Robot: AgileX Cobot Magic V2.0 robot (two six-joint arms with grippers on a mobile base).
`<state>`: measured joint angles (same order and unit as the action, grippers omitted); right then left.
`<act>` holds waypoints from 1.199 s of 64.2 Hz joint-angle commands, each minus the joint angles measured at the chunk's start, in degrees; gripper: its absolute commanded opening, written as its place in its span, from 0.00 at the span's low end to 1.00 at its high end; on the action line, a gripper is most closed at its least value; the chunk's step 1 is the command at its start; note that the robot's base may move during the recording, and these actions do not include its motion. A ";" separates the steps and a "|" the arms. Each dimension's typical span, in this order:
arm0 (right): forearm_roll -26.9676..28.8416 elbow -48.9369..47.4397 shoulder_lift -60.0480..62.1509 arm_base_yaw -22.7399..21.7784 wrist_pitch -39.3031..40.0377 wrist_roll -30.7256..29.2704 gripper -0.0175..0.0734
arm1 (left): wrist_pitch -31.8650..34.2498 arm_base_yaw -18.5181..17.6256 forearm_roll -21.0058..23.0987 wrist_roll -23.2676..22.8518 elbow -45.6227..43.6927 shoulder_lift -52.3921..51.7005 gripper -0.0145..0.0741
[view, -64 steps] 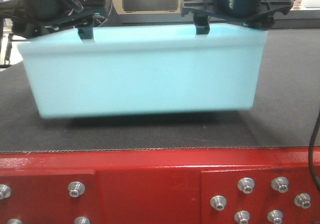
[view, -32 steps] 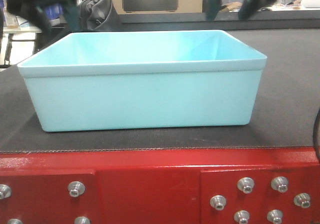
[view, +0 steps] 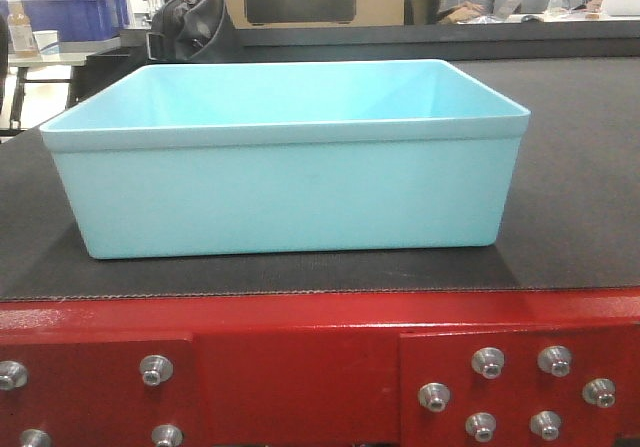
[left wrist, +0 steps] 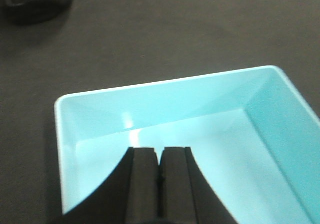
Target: Fetch blue bin and place on conveyor start
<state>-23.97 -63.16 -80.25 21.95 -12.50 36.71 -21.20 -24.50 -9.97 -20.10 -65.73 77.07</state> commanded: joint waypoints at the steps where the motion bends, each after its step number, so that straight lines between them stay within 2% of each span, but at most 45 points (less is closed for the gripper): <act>1: -0.34 5.98 3.64 -0.07 10.00 -0.86 0.01 | 8.30 0.16 3.44 3.48 4.78 -3.46 0.04; 7: -0.45 13.27 7.98 -0.07 16.42 -0.86 0.01 | 16.87 0.16 3.83 3.48 12.77 -8.70 0.04; 14: -0.45 19.78 13.43 -0.07 17.40 -0.86 0.01 | 22.28 0.16 3.83 3.48 21.20 -15.82 0.04; 29: -0.45 26.38 25.96 -0.07 15.80 -0.86 0.01 | 20.87 0.16 3.83 3.48 31.13 -30.61 0.04; 37: -0.45 26.72 32.44 -0.07 12.50 -0.86 0.01 | 18.73 0.16 3.83 3.48 31.96 -37.98 0.04; 47: -0.45 26.72 39.16 -0.07 12.50 -0.86 0.01 | 18.73 0.16 3.83 3.48 31.96 -45.03 0.04; 60: -0.45 26.72 46.81 -0.07 13.56 -0.86 0.01 | 18.83 0.16 3.83 3.48 31.96 -49.51 0.04; 77: -0.45 26.72 51.62 -0.07 15.11 -0.86 0.01 | 19.11 0.16 3.83 3.48 31.96 -49.93 0.04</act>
<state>-23.97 -36.47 -29.53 21.95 0.84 36.45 -2.83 -24.50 -6.27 -16.92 -33.67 27.39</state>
